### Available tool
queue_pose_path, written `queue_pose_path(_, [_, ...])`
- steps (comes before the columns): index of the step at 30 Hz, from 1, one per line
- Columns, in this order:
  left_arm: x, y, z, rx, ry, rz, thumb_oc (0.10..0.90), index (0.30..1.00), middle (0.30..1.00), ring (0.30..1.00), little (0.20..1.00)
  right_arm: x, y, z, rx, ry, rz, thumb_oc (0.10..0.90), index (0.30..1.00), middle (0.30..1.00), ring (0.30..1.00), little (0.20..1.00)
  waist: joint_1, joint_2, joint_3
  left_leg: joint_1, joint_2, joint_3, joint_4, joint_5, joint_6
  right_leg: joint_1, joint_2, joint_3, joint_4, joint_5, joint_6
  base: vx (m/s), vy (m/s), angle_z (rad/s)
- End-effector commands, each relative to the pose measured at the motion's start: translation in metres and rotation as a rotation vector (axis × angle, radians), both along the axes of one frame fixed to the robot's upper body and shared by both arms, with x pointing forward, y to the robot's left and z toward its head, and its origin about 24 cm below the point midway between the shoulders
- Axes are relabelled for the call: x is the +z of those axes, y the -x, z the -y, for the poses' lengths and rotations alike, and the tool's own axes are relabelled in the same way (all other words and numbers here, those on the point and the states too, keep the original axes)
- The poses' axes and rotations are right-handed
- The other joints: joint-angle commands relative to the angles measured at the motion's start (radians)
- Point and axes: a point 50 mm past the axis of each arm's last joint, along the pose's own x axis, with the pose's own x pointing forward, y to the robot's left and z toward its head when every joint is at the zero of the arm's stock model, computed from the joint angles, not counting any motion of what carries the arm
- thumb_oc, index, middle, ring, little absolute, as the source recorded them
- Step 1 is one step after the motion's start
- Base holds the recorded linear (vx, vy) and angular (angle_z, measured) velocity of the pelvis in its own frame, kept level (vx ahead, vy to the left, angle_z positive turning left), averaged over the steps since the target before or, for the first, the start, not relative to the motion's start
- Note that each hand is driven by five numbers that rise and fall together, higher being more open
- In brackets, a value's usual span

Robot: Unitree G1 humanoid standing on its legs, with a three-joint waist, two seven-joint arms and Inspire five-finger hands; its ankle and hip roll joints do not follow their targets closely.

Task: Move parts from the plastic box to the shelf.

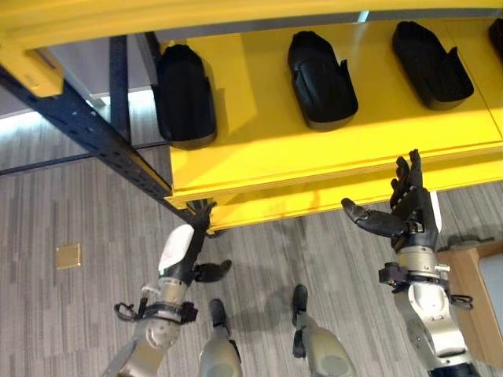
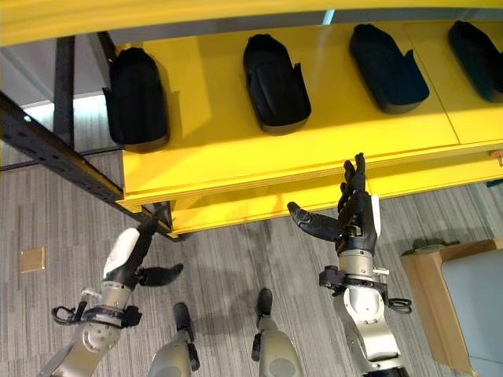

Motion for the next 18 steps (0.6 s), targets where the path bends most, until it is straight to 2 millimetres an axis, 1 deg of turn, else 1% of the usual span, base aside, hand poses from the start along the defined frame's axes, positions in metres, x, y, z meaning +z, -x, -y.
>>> queue_pose_path(1, [0.027, 0.000, 0.008, -0.072, 0.459, 0.084, 0.900, 1.000, 1.000, 1.000, 1.000, 0.026, 0.012, -0.003, 0.075, 0.042, 0.138, 0.900, 1.000, 1.000, 1.000, 1.000, -0.020, -0.036, -0.166, -0.015, 0.017, -0.067, 0.049, 0.002, 0.002, 0.019, -0.029, 0.019, 0.092, -0.096, 0.035, 0.02, -0.006, 0.19])
queue_pose_path(2, [0.026, 0.003, 0.011, -0.089, 0.548, 0.053, 0.900, 1.000, 1.000, 1.000, 1.000, 0.017, 0.015, -0.002, 0.099, 0.045, 0.090, 0.900, 1.000, 1.000, 1.000, 1.000, -0.016, -0.028, -0.195, 0.000, 0.014, -0.073, 0.037, 0.004, 0.004, 0.039, -0.027, 0.008, 0.085, -0.101, 0.038, 0.02, -0.006, 0.15])
queue_pose_path(3, [0.026, 0.004, 0.011, -0.089, 0.549, 0.051, 0.900, 1.000, 1.000, 1.000, 1.000, 0.016, 0.016, -0.002, 0.100, 0.044, 0.089, 0.900, 1.000, 1.000, 1.000, 1.000, -0.018, -0.027, -0.195, 0.002, 0.014, -0.074, 0.034, 0.005, 0.004, 0.042, -0.027, 0.006, 0.083, -0.100, 0.038, 0.03, 0.000, 0.14])
queue_pose_path(4, [0.025, 0.006, 0.010, -0.098, 0.572, 0.034, 0.900, 1.000, 1.000, 1.000, 1.000, 0.012, 0.018, -0.001, 0.111, 0.055, 0.062, 0.900, 1.000, 1.000, 1.000, 1.000, -0.016, -0.023, -0.214, 0.010, 0.012, -0.075, 0.027, 0.007, 0.005, 0.050, -0.026, 0.000, 0.080, -0.102, 0.041, 0.00, 0.019, 0.18])
queue_pose_path(5, [0.023, 0.008, 0.009, -0.091, 0.621, 0.019, 0.900, 1.000, 1.000, 1.000, 1.000, 0.003, 0.022, -0.001, 0.126, 0.056, 0.019, 0.900, 1.000, 1.000, 1.000, 1.000, -0.012, -0.016, -0.243, 0.021, 0.008, -0.080, 0.017, 0.008, 0.007, 0.065, -0.027, -0.009, 0.073, -0.104, 0.043, -0.01, 0.026, 0.17])
queue_pose_path(6, [0.023, 0.009, 0.007, -0.080, 0.666, 0.019, 0.900, 1.000, 1.000, 1.000, 1.000, -0.001, 0.024, -0.001, 0.139, 0.061, -0.003, 0.900, 1.000, 1.000, 1.000, 1.000, -0.011, -0.014, -0.260, 0.027, 0.005, -0.081, 0.011, 0.009, 0.008, 0.070, -0.027, -0.013, 0.069, -0.103, 0.047, -0.02, 0.021, 0.21])
queue_pose_path(7, [0.023, 0.009, 0.007, -0.080, 0.666, 0.018, 0.900, 1.000, 1.000, 1.000, 1.000, -0.001, 0.024, -0.001, 0.140, 0.061, -0.004, 0.900, 1.000, 1.000, 1.000, 1.000, -0.012, -0.014, -0.261, 0.027, 0.005, -0.082, 0.011, 0.009, 0.008, 0.071, -0.027, -0.013, 0.068, -0.103, 0.047, -0.04, 0.032, 0.11])
queue_pose_path(8, [0.023, 0.009, 0.006, -0.061, 0.727, 0.026, 0.900, 1.000, 1.000, 1.000, 1.000, -0.011, 0.027, -0.003, 0.158, 0.051, -0.052, 0.900, 1.000, 1.000, 1.000, 1.000, -0.010, -0.010, -0.289, 0.035, 0.003, -0.086, 0.007, 0.008, 0.011, 0.080, -0.028, -0.016, 0.064, -0.104, 0.050, -0.04, 0.034, 0.11])
queue_pose_path(9, [0.025, 0.009, 0.005, -0.066, 0.715, 0.040, 0.900, 1.000, 1.000, 1.000, 1.000, -0.016, 0.027, -0.005, 0.170, 0.048, -0.072, 0.900, 1.000, 1.000, 1.000, 1.000, -0.010, -0.010, -0.301, 0.039, 0.001, -0.088, 0.006, 0.007, 0.013, 0.084, -0.029, -0.016, 0.062, -0.103, 0.051, -0.04, 0.035, 0.02])
queue_pose_path(10, [0.025, 0.010, 0.005, -0.065, 0.714, 0.040, 0.900, 1.000, 1.000, 1.000, 1.000, -0.016, 0.027, -0.006, 0.171, 0.048, -0.072, 0.900, 1.000, 1.000, 1.000, 1.000, -0.010, -0.011, -0.302, 0.040, 0.001, -0.087, 0.005, 0.006, 0.013, 0.085, -0.029, -0.016, 0.061, -0.103, 0.051, -0.02, 0.019, 0.04])
queue_pose_path(12, [0.025, 0.011, 0.002, -0.052, 0.694, 0.051, 0.900, 1.000, 1.000, 1.000, 1.000, -0.019, 0.030, -0.009, 0.203, 0.030, -0.090, 0.900, 1.000, 1.000, 1.000, 1.000, -0.011, -0.011, -0.326, 0.047, -0.001, -0.085, 0.002, 0.003, 0.014, 0.089, -0.031, -0.012, 0.057, -0.102, 0.054, -0.03, 0.026, 0.04])
queue_pose_path(15, [0.014, 0.015, -0.003, -0.003, 0.718, 0.010, 0.900, 1.000, 1.000, 1.000, 1.000, -0.027, 0.033, -0.012, 0.242, 0.008, -0.136, 0.900, 1.000, 1.000, 1.000, 1.000, -0.014, -0.011, -0.357, 0.054, -0.003, -0.083, -0.003, 0.000, 0.016, 0.096, -0.033, -0.008, 0.042, -0.094, 0.058, -0.05, 0.033, -0.01])
queue_pose_path(18, [-0.005, 0.019, -0.002, 0.039, 0.781, -0.069, 0.900, 1.000, 1.000, 1.000, 1.000, -0.037, 0.035, -0.015, 0.275, -0.014, -0.185, 0.900, 1.000, 1.000, 1.000, 1.000, -0.019, -0.012, -0.381, 0.059, -0.007, -0.079, -0.004, -0.003, 0.018, 0.098, -0.036, 0.001, 0.034, -0.085, 0.061, -0.04, 0.033, -0.03])
